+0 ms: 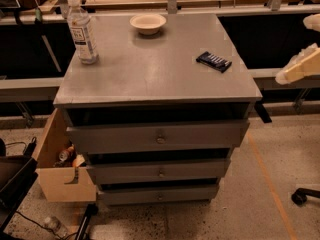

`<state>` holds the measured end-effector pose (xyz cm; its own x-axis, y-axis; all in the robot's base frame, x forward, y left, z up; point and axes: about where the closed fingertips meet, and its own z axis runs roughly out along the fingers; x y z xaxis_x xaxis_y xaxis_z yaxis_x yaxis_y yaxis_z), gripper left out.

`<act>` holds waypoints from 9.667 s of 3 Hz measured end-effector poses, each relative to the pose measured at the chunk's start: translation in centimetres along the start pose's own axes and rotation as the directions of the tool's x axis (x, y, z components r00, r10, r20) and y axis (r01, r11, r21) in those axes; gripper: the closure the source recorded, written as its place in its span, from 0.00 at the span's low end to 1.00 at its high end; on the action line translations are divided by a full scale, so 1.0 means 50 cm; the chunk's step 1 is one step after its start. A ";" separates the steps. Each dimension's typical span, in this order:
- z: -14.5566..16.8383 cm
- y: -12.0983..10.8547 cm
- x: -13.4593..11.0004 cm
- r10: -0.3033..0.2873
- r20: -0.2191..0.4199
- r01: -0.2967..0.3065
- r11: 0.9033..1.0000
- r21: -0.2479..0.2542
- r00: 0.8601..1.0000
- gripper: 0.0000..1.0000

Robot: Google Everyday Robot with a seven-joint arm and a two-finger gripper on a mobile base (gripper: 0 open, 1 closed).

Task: Move rxbar blueberry near blue plastic bottle

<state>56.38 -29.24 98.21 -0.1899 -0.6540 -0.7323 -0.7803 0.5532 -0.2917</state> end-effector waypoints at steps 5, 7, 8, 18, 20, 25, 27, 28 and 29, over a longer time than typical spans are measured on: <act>0.277 -0.137 -0.027 0.168 0.279 -0.151 0.985 -0.082 0.945 0.00; 0.416 -0.166 -0.032 0.187 0.299 -0.153 0.979 -0.133 0.936 0.00; 0.454 -0.175 -0.019 0.228 0.324 -0.183 0.969 -0.164 0.918 0.00; 0.503 -0.146 0.051 0.277 0.299 -0.202 0.945 -0.258 0.913 1.00; 0.447 -0.173 -0.058 0.229 0.309 -0.163 0.960 -0.226 0.923 1.00; 0.368 -0.130 -0.414 0.017 0.409 0.049 0.987 -0.151 0.912 1.00; 0.411 0.060 -0.514 -0.065 0.479 0.189 0.958 -0.215 0.875 1.00; 0.532 0.194 -0.472 -0.030 0.423 0.187 0.924 -0.334 0.905 1.00; 0.645 0.301 -0.412 0.000 0.347 0.162 0.885 -0.437 0.938 1.00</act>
Offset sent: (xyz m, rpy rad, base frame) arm 0.0504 -0.0062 -0.0106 0.2426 -0.0481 -0.0309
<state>67.78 9.19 89.04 0.0290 -0.4341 -0.9004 -0.9816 0.1575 -0.1075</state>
